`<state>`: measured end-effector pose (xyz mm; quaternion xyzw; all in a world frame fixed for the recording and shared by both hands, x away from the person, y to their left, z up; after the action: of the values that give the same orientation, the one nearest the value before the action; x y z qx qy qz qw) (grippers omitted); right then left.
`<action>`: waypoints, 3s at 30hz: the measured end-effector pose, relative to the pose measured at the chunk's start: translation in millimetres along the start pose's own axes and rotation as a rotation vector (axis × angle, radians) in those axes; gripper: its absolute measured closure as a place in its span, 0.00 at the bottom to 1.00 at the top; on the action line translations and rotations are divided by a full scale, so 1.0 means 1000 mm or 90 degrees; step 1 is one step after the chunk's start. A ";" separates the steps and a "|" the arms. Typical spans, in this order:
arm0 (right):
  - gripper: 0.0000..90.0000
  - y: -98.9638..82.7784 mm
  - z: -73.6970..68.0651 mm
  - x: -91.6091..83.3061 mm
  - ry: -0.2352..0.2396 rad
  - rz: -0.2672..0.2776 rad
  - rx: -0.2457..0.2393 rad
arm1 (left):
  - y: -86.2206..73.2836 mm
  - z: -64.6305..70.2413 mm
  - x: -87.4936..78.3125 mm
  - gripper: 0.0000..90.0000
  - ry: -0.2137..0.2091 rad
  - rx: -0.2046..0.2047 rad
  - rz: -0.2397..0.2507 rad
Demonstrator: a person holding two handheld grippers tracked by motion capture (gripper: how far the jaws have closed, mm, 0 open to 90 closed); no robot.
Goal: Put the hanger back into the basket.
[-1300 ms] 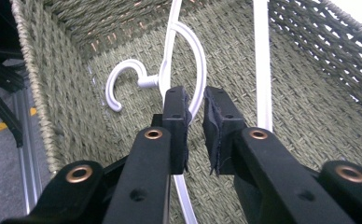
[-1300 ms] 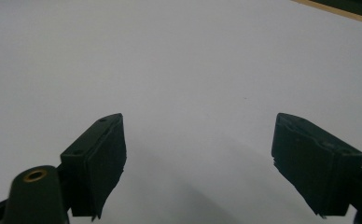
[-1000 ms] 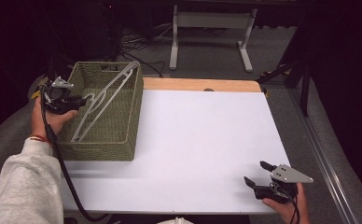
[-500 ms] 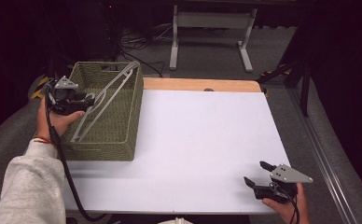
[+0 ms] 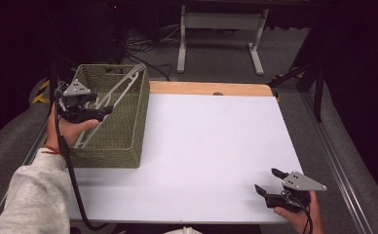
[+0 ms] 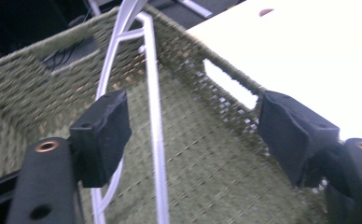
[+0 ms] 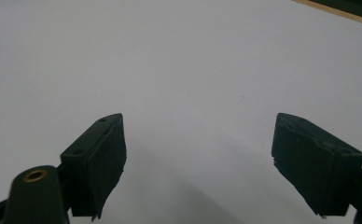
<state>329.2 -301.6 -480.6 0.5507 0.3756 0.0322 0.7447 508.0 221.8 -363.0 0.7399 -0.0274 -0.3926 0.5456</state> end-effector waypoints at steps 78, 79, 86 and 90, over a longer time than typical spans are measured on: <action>0.20 0.000 0.000 0.001 -0.016 0.000 -0.019 | -0.115 0.201 0.018 0.11 -0.213 0.197 -0.022; 0.20 0.000 0.000 0.001 -0.015 0.001 -0.020 | -0.123 0.197 0.018 0.11 -0.214 0.186 -0.027; 0.20 0.000 0.001 0.000 -0.018 0.004 -0.021 | -0.136 0.189 0.013 0.11 -0.238 0.168 -0.028; 0.20 0.000 0.000 0.001 -0.018 0.002 -0.023 | -0.143 0.183 0.010 0.11 -0.235 0.150 -0.036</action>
<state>329.7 -301.0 -481.1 0.5382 0.3636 0.0326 0.7597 347.3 131.3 -504.7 0.7144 -0.1518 -0.5310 0.4297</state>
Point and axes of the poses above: each handheld gripper's, and its own axes: x roughly forward along the jaws, y roughly out of its top, z roughly to its right, the point moved 8 cm from there along x, roughly forward along the jaws
